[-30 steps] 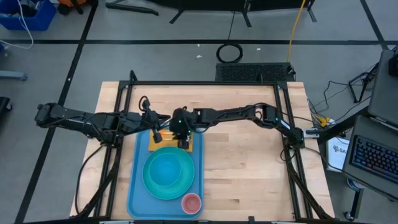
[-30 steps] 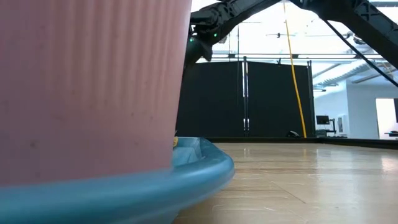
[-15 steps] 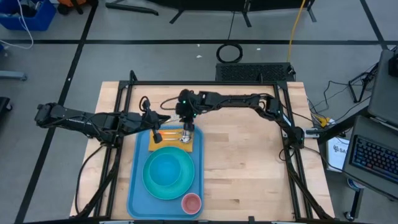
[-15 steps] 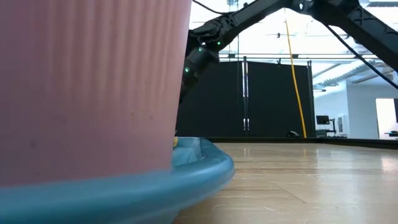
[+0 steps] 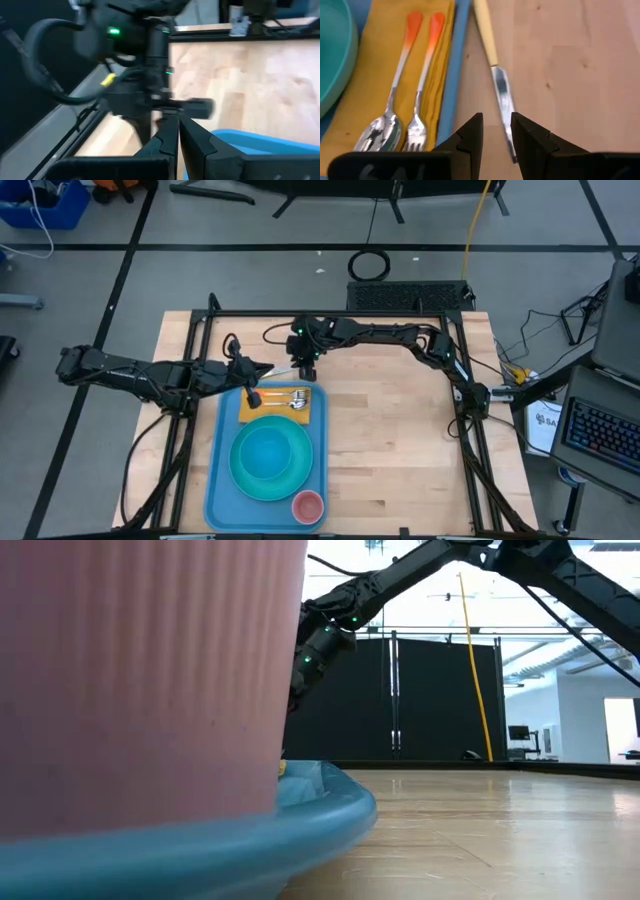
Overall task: Set up tray
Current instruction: Put the yellow knife to the bottom of the orange spoon on the yellow napkin on the blue serving tray
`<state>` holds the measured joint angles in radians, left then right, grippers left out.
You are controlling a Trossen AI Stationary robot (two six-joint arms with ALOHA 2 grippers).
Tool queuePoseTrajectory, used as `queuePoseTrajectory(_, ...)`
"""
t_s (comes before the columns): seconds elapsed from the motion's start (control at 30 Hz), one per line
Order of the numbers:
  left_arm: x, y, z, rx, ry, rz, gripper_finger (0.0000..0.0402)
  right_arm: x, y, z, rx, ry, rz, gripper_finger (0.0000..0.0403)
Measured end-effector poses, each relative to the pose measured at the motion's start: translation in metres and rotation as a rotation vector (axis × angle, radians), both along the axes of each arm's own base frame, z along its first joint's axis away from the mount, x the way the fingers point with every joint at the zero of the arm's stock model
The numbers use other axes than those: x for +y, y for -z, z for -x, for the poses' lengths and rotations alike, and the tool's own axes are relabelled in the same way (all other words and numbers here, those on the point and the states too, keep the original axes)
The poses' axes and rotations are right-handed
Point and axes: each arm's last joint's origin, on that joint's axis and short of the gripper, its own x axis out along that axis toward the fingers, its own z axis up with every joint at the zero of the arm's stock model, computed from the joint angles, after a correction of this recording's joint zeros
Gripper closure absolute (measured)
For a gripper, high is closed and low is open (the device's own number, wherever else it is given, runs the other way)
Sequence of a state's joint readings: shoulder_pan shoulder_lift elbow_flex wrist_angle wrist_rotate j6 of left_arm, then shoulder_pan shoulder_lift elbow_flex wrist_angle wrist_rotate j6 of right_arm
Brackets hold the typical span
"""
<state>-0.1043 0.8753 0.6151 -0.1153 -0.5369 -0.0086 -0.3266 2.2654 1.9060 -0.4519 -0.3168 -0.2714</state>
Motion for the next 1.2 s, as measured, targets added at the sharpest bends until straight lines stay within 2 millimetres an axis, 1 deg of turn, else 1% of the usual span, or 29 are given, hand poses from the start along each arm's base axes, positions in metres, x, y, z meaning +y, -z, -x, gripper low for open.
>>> queuePoseTrajectory(0.1, 0.001, 0.0, 0.0, -0.011, -0.047, 0.001, 0.038, 0.006, -0.008, 0.003, 0.016, -0.01, -0.005, 0.0312)
queuePoseTrajectory(0.23, 0.007, 0.0, 0.001, -0.019, -0.093, 0.02, 0.038, 0.015, -0.027, 0.009, 0.011, -0.03, -0.001, 0.0312)
queuePoseTrajectory(0.33, 0.018, 0.004, 0.003, 0.001, -0.164, 0.059, 0.0381, 0.024, -0.038, 0.013, 0.02, -0.053, 0.002, 0.0312)
queuePoseTrajectory(0.43, 0.033, 0.007, 0.007, 0.064, -0.225, 0.123, 0.0395, 0.032, -0.044, 0.019, 0.025, -0.075, 0.006, 0.0312)
queuePoseTrajectory(0.5, 0.045, 0.005, 0.01, 0.096, -0.224, 0.193, 0.0397, 0.035, -0.045, 0.029, 0.047, -0.076, 0.0, 0.0312)
queuePoseTrajectory(0.63, 0.063, 0.003, 0.015, 0.176, -0.182, 0.284, 0.0392, 0.039, -0.044, 0.048, 0.022, -0.067, 0.006, 0.0312)
queuePoseTrajectory(0.7, 0.073, 0.0, 0.015, 0.197, -0.176, 0.291, 0.0397, 0.042, -0.044, 0.057, -0.025, -0.053, 0.01, 0.0312)
queuePoseTrajectory(0.77, 0.082, 0.003, 0.017, 0.258, -0.197, 0.336, 0.0397, 0.044, -0.044, 0.069, -0.08, -0.036, 0.013, 0.0312)
queuePoseTrajectory(0.83, 0.091, 0.004, 0.016, 0.311, -0.192, 0.383, 0.0396, 0.046, -0.044, 0.08, -0.14, -0.02, 0.019, 0.0312)
queuePoseTrajectory(0.97, 0.105, 0.018, 0.007, 0.49, -0.111, 0.443, 0.0398, 0.05, -0.04, 0.103, -0.216, 0.013, 0.016, 0.0312)
queuePoseTrajectory(1.1, 0.117, 0.027, -0.009, 0.591, -0.051, 0.461, 0.0386, 0.054, -0.038, 0.122, -0.259, 0.034, 0.008, 0.0312)
queuePoseTrajectory(1.2, 0.123, 0.035, -0.02, 0.669, 0.038, 0.484, 0.0388, 0.056, -0.032, 0.132, -0.265, 0.039, 0.007, 0.0312)
